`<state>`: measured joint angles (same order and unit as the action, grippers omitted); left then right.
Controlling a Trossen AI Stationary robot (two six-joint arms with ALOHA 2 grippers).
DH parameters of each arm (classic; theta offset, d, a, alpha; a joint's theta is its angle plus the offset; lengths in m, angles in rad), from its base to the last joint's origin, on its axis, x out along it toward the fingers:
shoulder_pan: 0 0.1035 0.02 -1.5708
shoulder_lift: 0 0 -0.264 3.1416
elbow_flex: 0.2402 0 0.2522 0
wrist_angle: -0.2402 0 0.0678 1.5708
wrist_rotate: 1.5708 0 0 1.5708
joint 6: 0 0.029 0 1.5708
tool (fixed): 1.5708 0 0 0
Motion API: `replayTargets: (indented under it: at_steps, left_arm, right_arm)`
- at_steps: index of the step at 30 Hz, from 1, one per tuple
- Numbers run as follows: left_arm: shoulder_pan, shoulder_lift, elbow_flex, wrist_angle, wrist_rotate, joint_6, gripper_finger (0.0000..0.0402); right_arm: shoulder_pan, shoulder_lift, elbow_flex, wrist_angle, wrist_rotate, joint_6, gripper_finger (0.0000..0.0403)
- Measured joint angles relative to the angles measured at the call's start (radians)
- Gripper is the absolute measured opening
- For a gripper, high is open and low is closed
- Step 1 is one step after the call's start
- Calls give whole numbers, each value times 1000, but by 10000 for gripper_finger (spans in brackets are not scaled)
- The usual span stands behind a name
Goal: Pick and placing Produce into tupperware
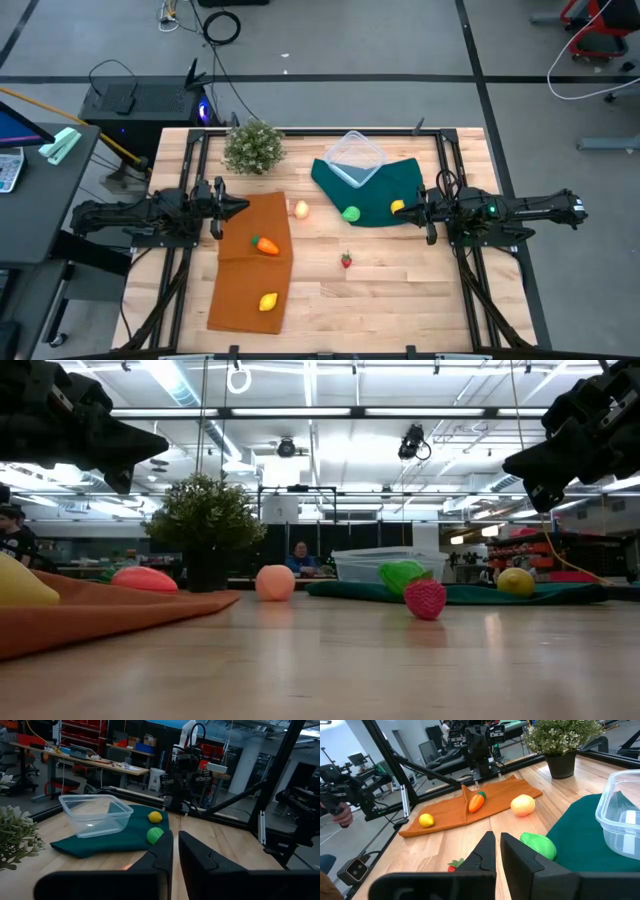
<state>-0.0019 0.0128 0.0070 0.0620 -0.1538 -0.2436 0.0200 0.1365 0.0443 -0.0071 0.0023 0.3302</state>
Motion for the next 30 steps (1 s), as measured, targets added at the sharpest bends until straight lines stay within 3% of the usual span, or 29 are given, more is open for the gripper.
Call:
replayTargets:
  at_steps: [30]
  left_arm:
    - [0,0,0,3,0,-38,32]
  right_arm:
    - [0,0,0,0,0,-1,0]
